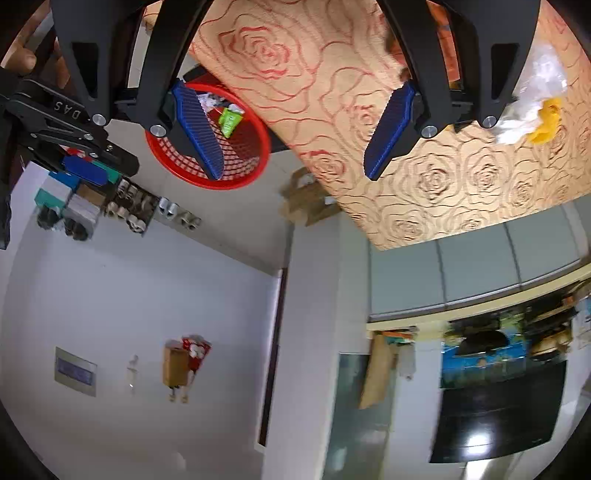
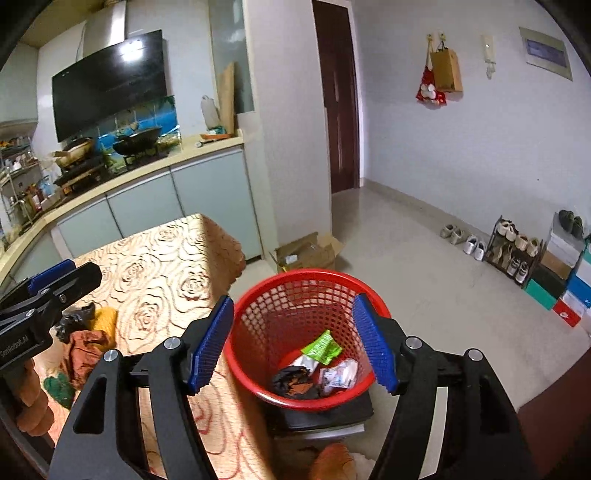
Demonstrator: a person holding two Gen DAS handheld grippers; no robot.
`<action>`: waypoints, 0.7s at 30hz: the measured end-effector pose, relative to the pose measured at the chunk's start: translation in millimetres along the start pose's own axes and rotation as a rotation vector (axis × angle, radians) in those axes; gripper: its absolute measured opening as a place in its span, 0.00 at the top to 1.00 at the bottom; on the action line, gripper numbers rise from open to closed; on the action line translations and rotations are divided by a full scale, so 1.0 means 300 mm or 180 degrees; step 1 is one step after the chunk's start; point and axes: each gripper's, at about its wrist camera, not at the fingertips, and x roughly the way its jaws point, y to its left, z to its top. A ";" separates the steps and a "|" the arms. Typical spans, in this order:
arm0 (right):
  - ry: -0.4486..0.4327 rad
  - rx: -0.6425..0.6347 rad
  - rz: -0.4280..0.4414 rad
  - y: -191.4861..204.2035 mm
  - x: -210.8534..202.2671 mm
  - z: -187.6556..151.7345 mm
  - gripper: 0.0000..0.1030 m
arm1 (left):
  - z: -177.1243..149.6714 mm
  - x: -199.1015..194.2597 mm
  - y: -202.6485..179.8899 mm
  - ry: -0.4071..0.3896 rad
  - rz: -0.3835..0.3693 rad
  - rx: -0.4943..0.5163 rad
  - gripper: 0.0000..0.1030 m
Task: Collect trash
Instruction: 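Move both tools back from the basket toward the table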
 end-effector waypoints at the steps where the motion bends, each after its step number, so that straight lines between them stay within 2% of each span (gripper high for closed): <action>1: -0.0017 -0.0009 0.0018 0.009 -0.008 0.001 0.37 | -0.001 -0.015 0.014 -0.0021 0.0034 -0.0024 0.26; 5: -0.0085 -0.0040 0.0075 0.047 -0.031 0.006 0.33 | -0.012 -0.074 0.071 -0.0106 0.0192 -0.0090 0.24; 21: -0.0193 -0.0206 0.0368 0.202 -0.100 0.008 0.32 | -0.058 -0.286 0.344 -0.0308 0.0800 -0.0479 0.24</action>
